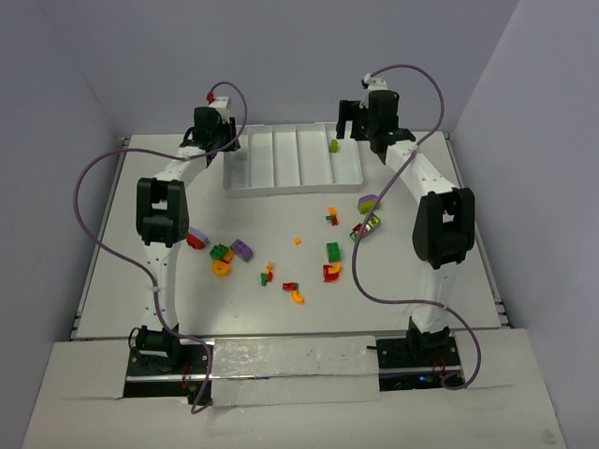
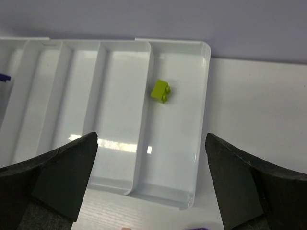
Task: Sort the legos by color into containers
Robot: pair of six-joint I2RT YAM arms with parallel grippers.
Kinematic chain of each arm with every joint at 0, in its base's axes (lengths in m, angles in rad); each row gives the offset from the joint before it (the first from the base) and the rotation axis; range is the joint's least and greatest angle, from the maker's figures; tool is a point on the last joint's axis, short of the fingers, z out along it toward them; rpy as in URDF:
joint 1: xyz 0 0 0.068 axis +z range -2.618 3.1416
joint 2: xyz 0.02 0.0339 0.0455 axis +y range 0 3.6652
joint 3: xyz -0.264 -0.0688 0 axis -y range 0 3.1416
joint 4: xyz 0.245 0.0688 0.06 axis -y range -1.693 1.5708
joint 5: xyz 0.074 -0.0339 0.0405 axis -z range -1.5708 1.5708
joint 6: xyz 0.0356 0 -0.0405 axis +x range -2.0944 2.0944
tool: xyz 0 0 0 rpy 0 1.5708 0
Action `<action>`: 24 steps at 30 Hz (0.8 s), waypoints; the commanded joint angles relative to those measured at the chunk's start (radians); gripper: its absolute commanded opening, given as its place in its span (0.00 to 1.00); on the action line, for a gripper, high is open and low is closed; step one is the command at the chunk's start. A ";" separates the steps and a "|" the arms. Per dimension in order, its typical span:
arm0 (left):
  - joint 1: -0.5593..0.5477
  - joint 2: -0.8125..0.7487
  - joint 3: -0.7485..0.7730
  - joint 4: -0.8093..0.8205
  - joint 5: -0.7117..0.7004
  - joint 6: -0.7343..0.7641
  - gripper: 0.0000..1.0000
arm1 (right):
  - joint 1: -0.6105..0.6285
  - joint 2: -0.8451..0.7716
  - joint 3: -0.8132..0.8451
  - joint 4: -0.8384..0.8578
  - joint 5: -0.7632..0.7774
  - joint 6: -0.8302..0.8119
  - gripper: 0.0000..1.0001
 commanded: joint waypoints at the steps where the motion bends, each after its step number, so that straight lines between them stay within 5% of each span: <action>1: -0.001 0.019 0.093 0.070 -0.011 0.009 0.56 | -0.010 -0.049 -0.007 -0.019 -0.004 -0.012 1.00; 6: -0.007 0.042 0.145 0.079 -0.033 0.030 0.81 | -0.010 -0.046 0.006 -0.038 -0.012 -0.005 1.00; 16: -0.008 -0.103 0.113 0.014 -0.004 0.060 0.82 | -0.012 -0.124 -0.030 -0.117 -0.077 -0.096 1.00; 20: -0.011 -0.271 -0.089 -0.102 0.127 0.072 0.77 | -0.011 -0.169 -0.062 -0.174 -0.085 -0.134 1.00; 24: -0.011 -0.570 -0.409 -0.225 0.427 0.387 0.78 | -0.013 -0.245 -0.146 -0.205 -0.120 -0.174 1.00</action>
